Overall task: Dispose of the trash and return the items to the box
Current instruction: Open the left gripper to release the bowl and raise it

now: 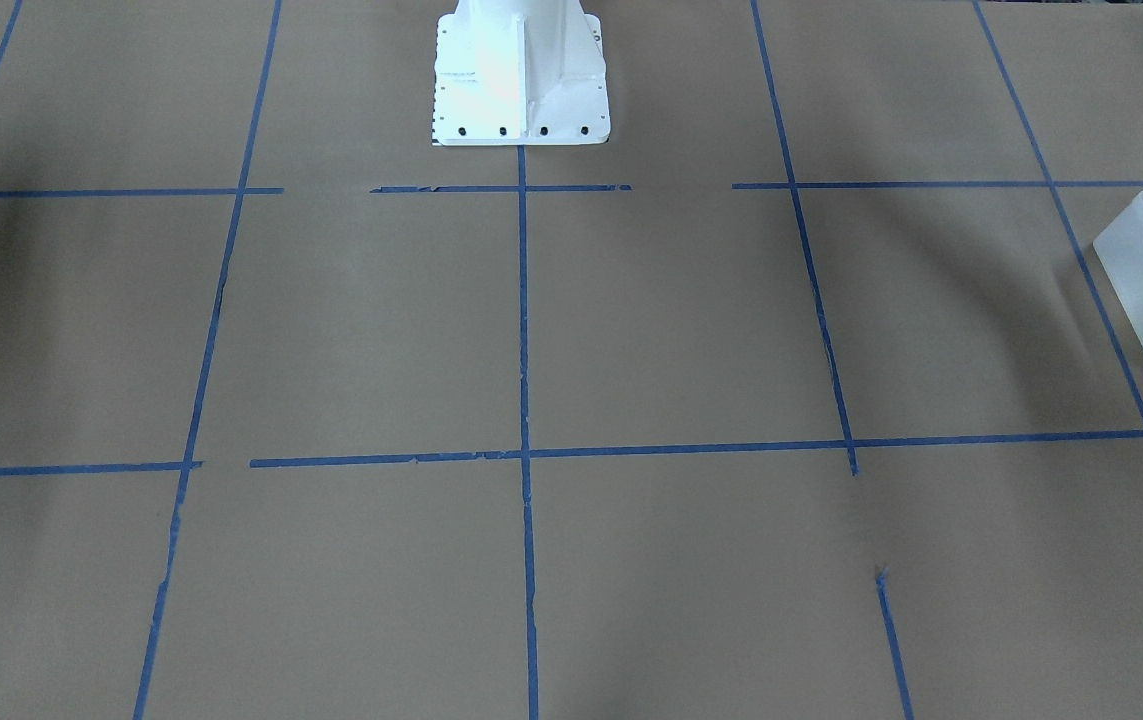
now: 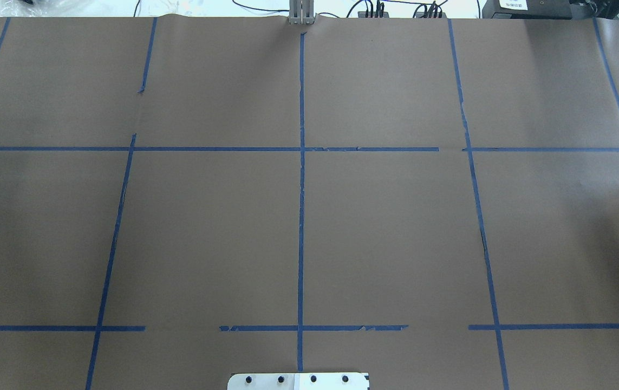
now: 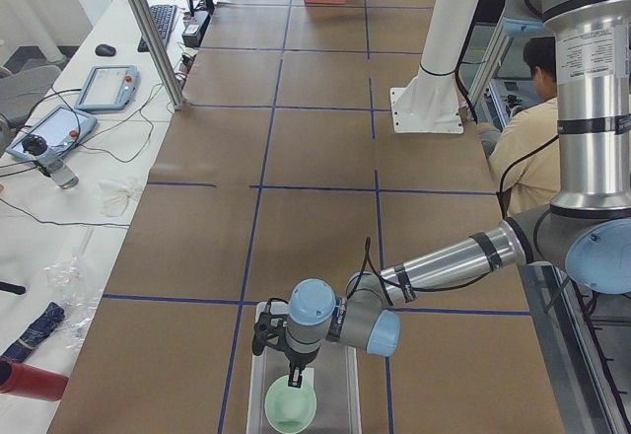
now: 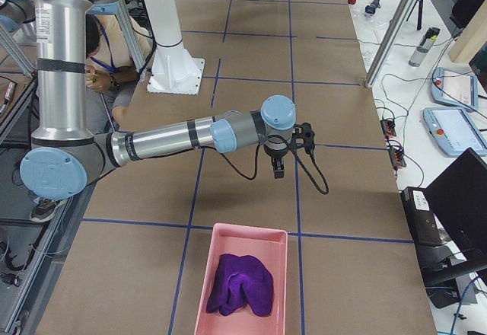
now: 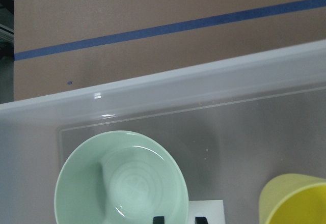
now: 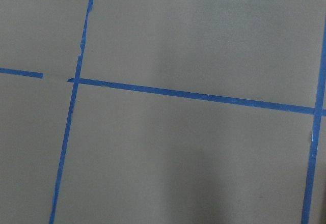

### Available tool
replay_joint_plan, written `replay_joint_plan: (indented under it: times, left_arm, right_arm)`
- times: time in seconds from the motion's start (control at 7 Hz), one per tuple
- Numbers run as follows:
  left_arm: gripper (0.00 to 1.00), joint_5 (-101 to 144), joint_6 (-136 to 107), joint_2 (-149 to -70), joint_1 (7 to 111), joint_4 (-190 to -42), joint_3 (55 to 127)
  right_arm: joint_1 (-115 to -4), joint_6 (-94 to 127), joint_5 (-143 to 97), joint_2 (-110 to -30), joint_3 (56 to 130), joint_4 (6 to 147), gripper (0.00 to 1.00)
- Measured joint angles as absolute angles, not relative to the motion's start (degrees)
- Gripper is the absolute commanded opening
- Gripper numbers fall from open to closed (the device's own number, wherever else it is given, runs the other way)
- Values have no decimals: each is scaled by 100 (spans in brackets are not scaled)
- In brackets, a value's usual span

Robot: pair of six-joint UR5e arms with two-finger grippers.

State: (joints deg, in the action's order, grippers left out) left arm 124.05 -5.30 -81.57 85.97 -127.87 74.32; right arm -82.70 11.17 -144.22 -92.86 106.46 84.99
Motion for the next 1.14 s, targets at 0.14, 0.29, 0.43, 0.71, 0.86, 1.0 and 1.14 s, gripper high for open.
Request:
replay_joint_plan:
  times: [0.14, 0.29, 0.43, 0.71, 0.86, 1.0, 1.14]
  left_arm:
    - [50, 12491, -609, -8133, 8606, -12722, 7738]
    - [61, 12532, -781, -8095, 8615, -12447, 8250]
    - [100, 12571, -923, -8079, 8619, -11765, 8992]
    - [100, 13380, -1202, -8078, 8626, -10618, 10099]
    - [100, 13860, -1483, -8080, 8626, -10427, 10389]
    - [100, 14053, -1642, -8047, 8624, -10330, 10632]
    - [100, 13948, -1680, -8001, 8609, -10289, 10782]
  right_arm:
    - [-8271, 1128, -14421, -9285, 10703, 8499, 100]
    - [-8270, 1185, -14417, -9299, 10805, 8501, 100]
    - [-8271, 1278, -14408, -9347, 10954, 8507, 100]
    - [-8238, 1364, -14320, -9468, 11261, 8535, 100]
    - [-8140, 1385, -14172, -9505, 11338, 8545, 100]
    - [-7976, 1374, -13941, -9561, 11309, 8537, 100]
    - [-7849, 1314, -13769, -9648, 11213, 8515, 100]
